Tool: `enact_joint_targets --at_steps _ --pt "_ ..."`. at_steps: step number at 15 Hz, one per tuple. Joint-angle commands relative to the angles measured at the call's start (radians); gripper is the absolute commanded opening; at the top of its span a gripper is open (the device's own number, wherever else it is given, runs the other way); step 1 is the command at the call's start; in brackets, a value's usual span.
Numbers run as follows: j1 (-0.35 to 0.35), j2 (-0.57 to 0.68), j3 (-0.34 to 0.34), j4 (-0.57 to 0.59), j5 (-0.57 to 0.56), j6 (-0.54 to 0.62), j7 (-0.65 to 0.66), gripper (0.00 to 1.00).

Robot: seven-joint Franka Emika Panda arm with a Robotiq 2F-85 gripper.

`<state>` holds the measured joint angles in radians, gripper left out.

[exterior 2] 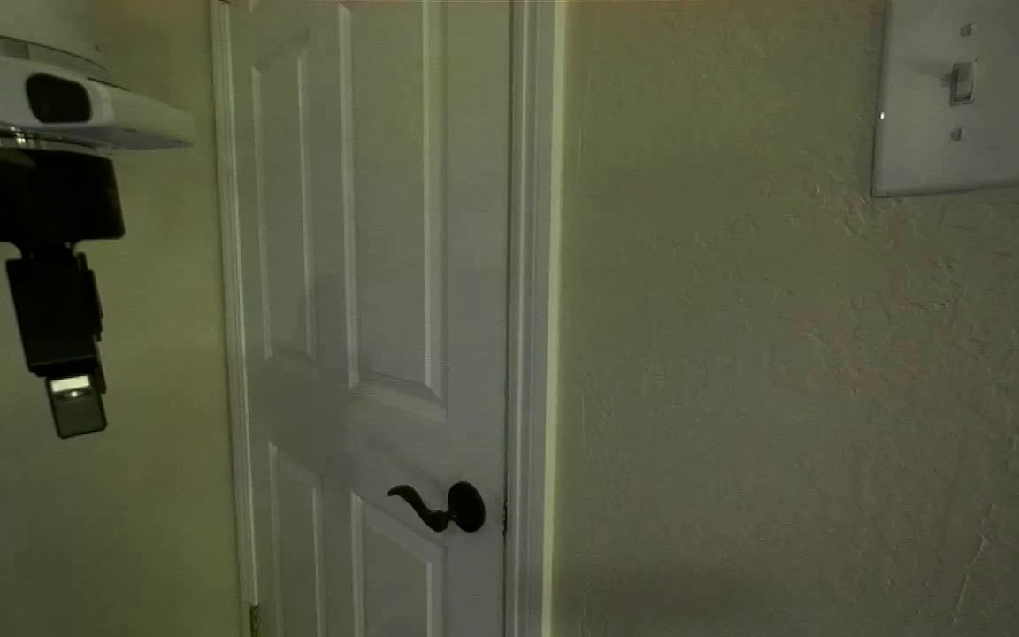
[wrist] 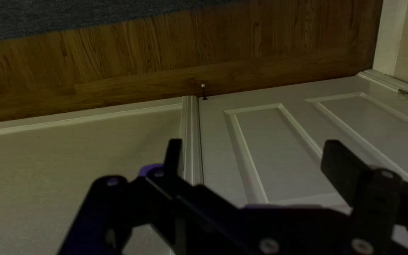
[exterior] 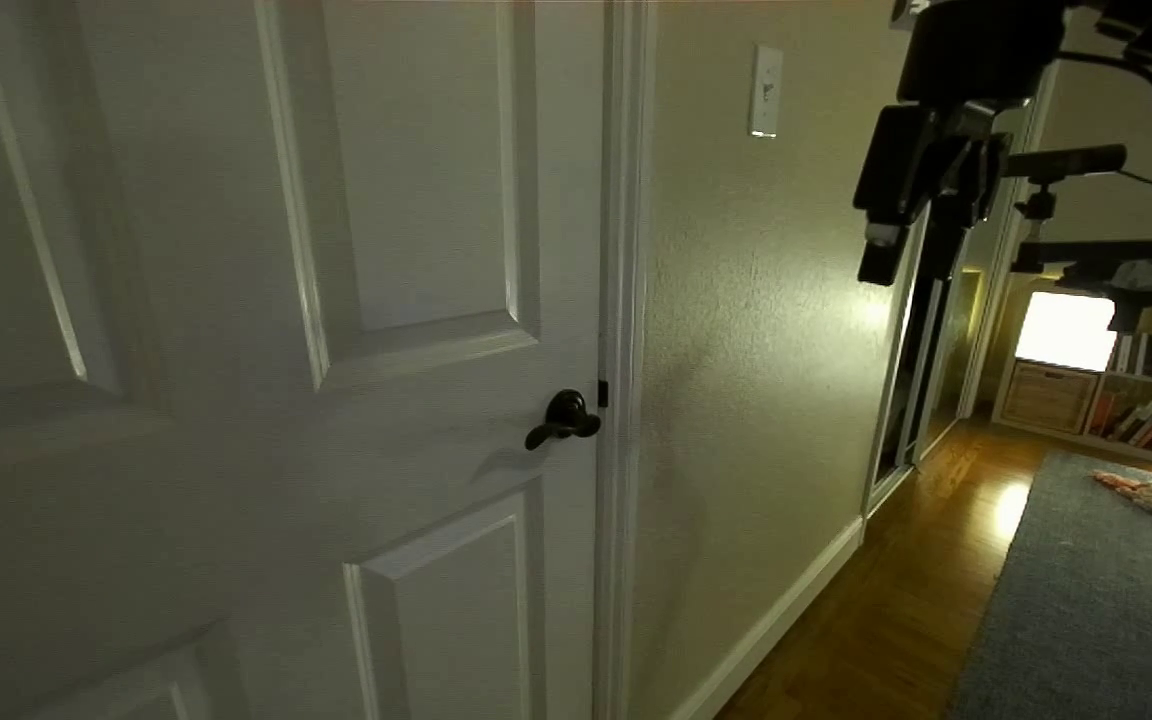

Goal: Open the door

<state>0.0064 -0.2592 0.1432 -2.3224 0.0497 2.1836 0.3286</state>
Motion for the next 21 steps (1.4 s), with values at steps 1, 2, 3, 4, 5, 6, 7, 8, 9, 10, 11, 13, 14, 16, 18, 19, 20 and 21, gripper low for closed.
enact_joint_targets --at_steps 1,2,3,4,5,6,7,8,9,10,11,13,14,16,18,19,20,21 --pt "0.014 0.057 0.007 0.009 0.02 0.054 0.101 1.0" --pt "0.017 0.092 0.011 0.018 0.035 0.079 0.137 1.0" --pt "0.017 0.13 0.015 0.032 0.043 0.102 0.185 1.0" --pt "0.017 0.178 0.017 0.05 0.054 0.127 0.24 1.0" --pt "0.021 0.213 0.016 0.064 0.065 0.147 0.28 1.0" --pt "0.024 0.268 0.013 0.092 0.071 0.173 0.326 1.0" --pt "0.03 0.308 0.008 0.112 0.073 0.199 0.372 1.0" --pt "0.036 0.353 0.0 0.143 0.077 0.221 0.414 1.0" --pt "0.044 0.391 -0.008 0.168 0.088 0.241 0.451 1.0" --pt "0.053 0.436 -0.018 0.201 0.089 0.271 0.494 1.0" --pt "0.06 0.473 -0.026 0.227 0.105 0.3 0.521 1.0" --pt "0.079 0.548 -0.051 0.287 0.104 0.359 0.6 1.0" --pt "0.087 0.585 -0.064 0.318 0.108 0.393 0.632 1.0" --pt "0.105 0.648 -0.093 0.378 0.112 0.447 0.702 1.0" --pt "0.117 0.712 -0.115 0.44 0.131 0.49 0.758 1.0" --pt "0.122 0.737 -0.123 0.468 0.138 0.502 0.779 1.0" --pt "0.124 0.77 -0.128 0.503 0.149 0.51 0.791 1.0" --pt "0.126 0.795 -0.132 0.533 0.157 0.514 0.805 1.0"
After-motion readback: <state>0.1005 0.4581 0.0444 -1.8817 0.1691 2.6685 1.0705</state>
